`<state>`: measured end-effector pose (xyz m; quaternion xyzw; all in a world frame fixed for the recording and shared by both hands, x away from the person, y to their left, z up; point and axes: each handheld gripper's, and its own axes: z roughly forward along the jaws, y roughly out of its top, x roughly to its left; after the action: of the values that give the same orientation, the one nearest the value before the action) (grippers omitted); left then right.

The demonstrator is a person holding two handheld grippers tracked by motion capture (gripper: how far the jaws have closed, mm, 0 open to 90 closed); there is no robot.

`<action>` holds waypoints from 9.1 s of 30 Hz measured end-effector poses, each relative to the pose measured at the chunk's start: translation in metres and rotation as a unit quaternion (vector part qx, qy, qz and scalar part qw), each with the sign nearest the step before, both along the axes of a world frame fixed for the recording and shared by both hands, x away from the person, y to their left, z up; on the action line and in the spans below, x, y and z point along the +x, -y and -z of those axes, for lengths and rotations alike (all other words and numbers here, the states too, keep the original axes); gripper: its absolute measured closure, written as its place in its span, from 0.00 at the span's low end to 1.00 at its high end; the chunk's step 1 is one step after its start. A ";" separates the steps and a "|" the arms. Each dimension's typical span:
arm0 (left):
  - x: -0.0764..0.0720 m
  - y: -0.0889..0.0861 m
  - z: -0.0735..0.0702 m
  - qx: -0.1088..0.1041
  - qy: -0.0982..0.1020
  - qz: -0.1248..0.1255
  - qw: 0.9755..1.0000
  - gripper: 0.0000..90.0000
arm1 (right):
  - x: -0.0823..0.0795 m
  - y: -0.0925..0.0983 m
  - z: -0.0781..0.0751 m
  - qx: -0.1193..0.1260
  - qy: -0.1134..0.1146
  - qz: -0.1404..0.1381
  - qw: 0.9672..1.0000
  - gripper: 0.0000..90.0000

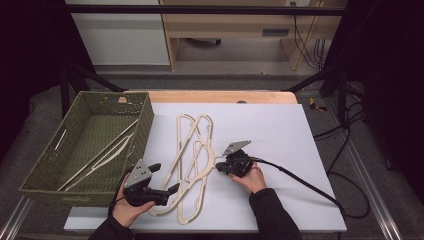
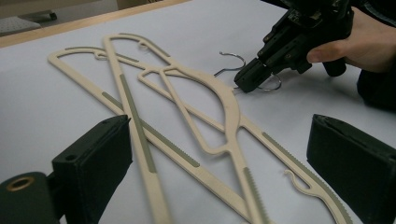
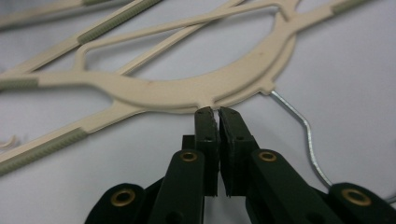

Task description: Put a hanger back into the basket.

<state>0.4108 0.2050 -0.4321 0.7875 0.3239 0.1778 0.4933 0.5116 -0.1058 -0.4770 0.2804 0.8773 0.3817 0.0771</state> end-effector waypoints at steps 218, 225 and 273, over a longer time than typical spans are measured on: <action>0.078 -0.187 -0.028 0.213 -0.095 -0.037 0.972 0.83 | -0.078 0.139 -0.067 0.135 0.109 0.199 0.965 0.04; 0.079 -0.188 -0.035 0.201 -0.089 -0.049 0.974 0.62 | -0.078 0.139 -0.067 0.136 0.108 0.199 0.964 0.04; 0.016 0.005 -0.048 -0.031 0.071 0.015 0.997 0.30 | -0.066 0.107 -0.068 0.164 0.095 0.148 0.971 0.06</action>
<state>0.4268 0.1998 -0.3844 0.7618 0.2817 0.2155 0.5420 0.4455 -0.2124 -0.4087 0.3784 0.7401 0.5295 0.1693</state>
